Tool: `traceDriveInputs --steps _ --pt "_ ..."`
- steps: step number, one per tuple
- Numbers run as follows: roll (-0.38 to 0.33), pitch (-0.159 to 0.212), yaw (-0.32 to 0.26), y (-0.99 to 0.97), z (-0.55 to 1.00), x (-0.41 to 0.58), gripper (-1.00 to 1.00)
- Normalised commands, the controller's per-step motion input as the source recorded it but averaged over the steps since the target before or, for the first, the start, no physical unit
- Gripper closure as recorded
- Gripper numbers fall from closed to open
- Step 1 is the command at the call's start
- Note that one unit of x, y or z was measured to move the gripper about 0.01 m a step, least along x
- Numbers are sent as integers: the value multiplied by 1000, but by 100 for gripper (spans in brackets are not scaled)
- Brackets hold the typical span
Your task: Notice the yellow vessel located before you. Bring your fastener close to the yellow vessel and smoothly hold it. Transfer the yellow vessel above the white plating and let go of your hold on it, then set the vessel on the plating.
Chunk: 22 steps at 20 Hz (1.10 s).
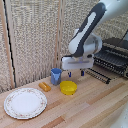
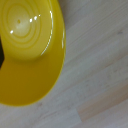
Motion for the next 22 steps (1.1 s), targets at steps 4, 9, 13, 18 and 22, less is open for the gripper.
traceDriveInputs --steps 4,9,13,18,22 --pt "-98 36 0 4 -477 0 -100" --pt "-65 46 0 0 -227 0 100" --pt "-14 10 0 29 -36 0 100" --pt "-3 0 0 43 -1 0 100" --pt "0 0 -2 0 26 -4 100"
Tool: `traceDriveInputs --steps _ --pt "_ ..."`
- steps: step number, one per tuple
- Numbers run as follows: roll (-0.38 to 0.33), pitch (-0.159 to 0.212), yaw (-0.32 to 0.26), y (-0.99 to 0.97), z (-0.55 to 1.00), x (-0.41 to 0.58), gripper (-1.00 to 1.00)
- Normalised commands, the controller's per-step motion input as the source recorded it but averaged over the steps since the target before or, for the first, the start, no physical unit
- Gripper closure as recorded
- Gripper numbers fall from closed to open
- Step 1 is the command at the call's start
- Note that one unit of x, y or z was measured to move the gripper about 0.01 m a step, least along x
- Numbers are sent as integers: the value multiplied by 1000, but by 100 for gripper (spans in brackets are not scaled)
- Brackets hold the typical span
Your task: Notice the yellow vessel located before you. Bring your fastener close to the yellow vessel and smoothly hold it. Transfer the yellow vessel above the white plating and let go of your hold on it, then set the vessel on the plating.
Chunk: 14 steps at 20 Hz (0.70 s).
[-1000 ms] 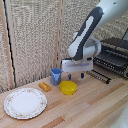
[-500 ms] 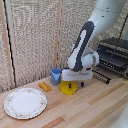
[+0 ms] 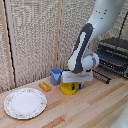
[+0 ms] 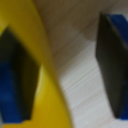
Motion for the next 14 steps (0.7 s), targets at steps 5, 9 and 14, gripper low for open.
traceDriveInputs --steps 5,9,14 --pt "11 0 -19 -9 310 -15 100" --pt "29 36 0 -24 762 -42 100" --pt "55 69 0 31 957 17 100"
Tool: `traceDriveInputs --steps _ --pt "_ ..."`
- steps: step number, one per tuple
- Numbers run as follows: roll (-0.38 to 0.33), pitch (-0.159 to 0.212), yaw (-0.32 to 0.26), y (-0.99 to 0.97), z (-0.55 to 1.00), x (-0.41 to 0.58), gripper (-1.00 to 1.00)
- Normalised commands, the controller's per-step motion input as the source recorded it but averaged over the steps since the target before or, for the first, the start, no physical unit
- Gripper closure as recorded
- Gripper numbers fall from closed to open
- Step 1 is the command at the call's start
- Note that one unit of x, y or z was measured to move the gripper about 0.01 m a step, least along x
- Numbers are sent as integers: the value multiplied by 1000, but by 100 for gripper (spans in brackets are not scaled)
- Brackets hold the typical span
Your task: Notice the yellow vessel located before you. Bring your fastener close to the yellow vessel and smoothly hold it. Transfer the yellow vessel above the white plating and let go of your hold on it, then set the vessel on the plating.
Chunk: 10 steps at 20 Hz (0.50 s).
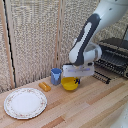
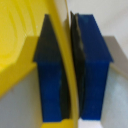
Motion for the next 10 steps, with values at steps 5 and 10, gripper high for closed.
traceDriveInputs --steps 5,10 --pt "34 56 0 179 993 141 100" --pt "49 37 18 448 727 333 100"
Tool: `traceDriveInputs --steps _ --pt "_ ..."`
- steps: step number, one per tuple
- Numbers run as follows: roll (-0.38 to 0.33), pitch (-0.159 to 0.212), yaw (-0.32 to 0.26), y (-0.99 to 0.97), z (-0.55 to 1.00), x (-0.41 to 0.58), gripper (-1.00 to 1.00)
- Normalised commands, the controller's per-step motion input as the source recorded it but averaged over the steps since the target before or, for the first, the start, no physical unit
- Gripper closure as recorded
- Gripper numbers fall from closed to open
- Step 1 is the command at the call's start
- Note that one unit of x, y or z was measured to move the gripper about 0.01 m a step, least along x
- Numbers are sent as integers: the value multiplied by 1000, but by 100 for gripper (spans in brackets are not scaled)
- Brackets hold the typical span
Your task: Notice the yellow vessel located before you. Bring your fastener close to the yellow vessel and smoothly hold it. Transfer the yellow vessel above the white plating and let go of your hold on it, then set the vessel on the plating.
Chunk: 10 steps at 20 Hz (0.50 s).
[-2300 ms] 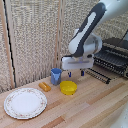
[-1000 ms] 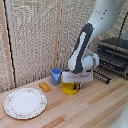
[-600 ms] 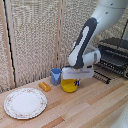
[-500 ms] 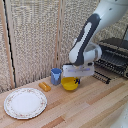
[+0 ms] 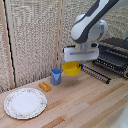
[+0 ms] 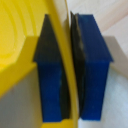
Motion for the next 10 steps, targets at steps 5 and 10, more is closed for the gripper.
traceDriveInputs --steps 5,10 --pt "52 43 45 715 377 441 100" --pt "0 34 51 833 69 466 100"
